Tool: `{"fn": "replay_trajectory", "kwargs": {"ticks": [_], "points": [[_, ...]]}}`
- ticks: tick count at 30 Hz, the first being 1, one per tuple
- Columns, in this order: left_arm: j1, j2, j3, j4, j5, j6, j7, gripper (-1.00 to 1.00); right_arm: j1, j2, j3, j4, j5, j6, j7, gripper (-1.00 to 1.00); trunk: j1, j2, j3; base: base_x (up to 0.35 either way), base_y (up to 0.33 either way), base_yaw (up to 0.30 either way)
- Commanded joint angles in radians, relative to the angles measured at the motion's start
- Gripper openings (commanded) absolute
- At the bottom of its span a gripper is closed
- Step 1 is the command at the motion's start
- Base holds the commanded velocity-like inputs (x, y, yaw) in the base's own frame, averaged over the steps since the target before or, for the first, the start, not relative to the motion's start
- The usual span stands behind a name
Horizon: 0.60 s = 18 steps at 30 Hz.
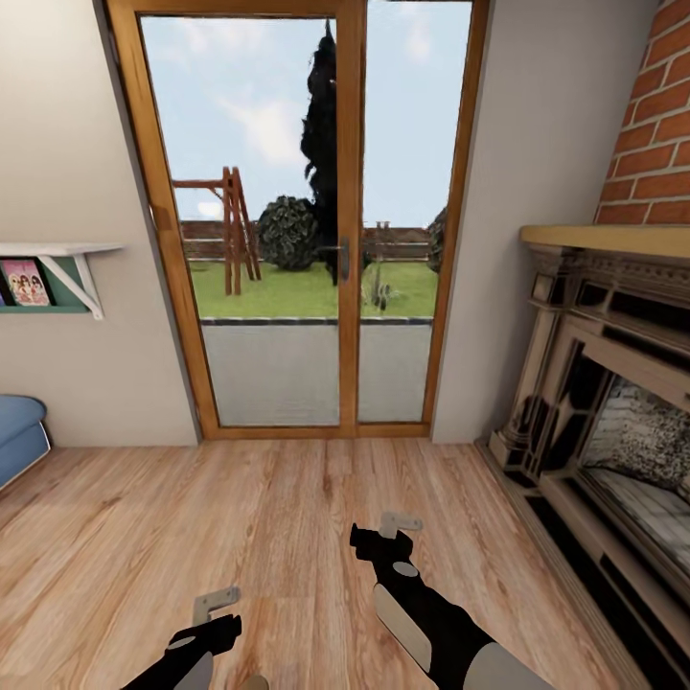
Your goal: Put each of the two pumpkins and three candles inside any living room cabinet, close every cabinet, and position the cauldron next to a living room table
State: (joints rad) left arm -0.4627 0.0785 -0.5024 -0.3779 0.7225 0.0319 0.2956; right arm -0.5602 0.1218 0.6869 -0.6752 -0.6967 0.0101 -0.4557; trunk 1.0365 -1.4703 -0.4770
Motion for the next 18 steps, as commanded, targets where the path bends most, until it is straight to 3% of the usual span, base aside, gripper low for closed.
{"fn": "replay_trajectory", "kwargs": {"ticks": [1,18], "points": [[-0.001,0.001,-0.008,-0.003,0.006,0.003,0.008,1.00,-0.001,-0.001,0.005,-0.001,-0.006,0.001,-0.008,1.00,0.004,-0.008,-0.004,0.000,0.000,0.000],[-0.001,0.001,-0.008,-0.003,0.006,0.003,0.008,1.00,-0.001,-0.001,0.005,0.000,-0.006,0.001,-0.008,1.00,0.069,-0.127,-0.058,0.000,0.000,0.000]]}}
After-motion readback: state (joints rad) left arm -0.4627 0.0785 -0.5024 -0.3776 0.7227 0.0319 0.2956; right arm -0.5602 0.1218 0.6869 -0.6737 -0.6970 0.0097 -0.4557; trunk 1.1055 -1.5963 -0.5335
